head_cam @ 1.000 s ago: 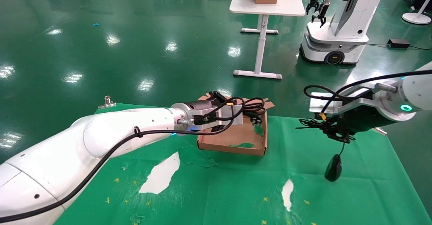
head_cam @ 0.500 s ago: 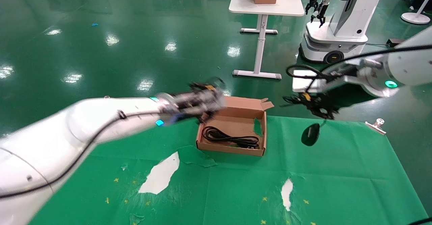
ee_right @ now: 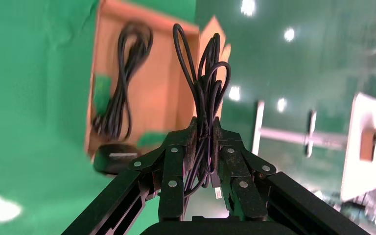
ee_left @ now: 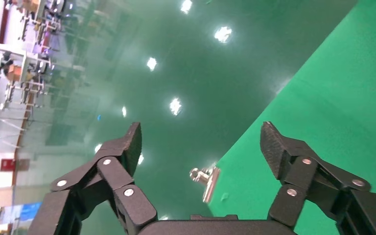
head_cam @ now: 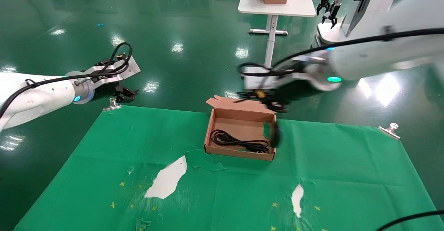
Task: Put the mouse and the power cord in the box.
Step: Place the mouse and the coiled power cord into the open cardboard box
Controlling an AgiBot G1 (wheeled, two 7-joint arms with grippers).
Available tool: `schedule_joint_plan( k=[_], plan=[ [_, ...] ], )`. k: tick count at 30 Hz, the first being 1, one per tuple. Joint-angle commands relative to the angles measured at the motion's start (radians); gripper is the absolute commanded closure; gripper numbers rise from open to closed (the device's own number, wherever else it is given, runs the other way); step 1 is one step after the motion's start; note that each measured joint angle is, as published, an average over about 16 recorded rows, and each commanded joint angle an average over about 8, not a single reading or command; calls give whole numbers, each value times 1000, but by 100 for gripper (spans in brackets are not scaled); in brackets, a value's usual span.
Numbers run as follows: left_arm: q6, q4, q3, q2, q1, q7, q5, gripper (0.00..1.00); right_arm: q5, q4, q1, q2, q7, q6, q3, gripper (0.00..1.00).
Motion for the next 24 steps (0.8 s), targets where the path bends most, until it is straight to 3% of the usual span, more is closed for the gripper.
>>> schedule_joint_plan(
  k=[1,7,13,14,21,24],
  plan=[
    [3,23,-2,2,-7,10,-2,0,11,-66,1,-52,-45,32,3,100],
    [7,47,-14,11,-11,43,-19,0,150,-151,-65,-102,-149,186,-27,100],
    [11,67,-25,17,-14,73,-34,0,238,-173,-154,-104,-137,361,-132,99],
    [11,70,-26,18,-14,77,-36,0,245,-182,-163,-104,-128,381,-151,91],
    [12,88,-34,20,-17,96,-47,0,261,-236,-196,-107,-85,474,-233,4],
    [13,90,-35,20,-18,98,-49,0,260,-242,-200,-108,-83,486,-244,0]
  ],
)
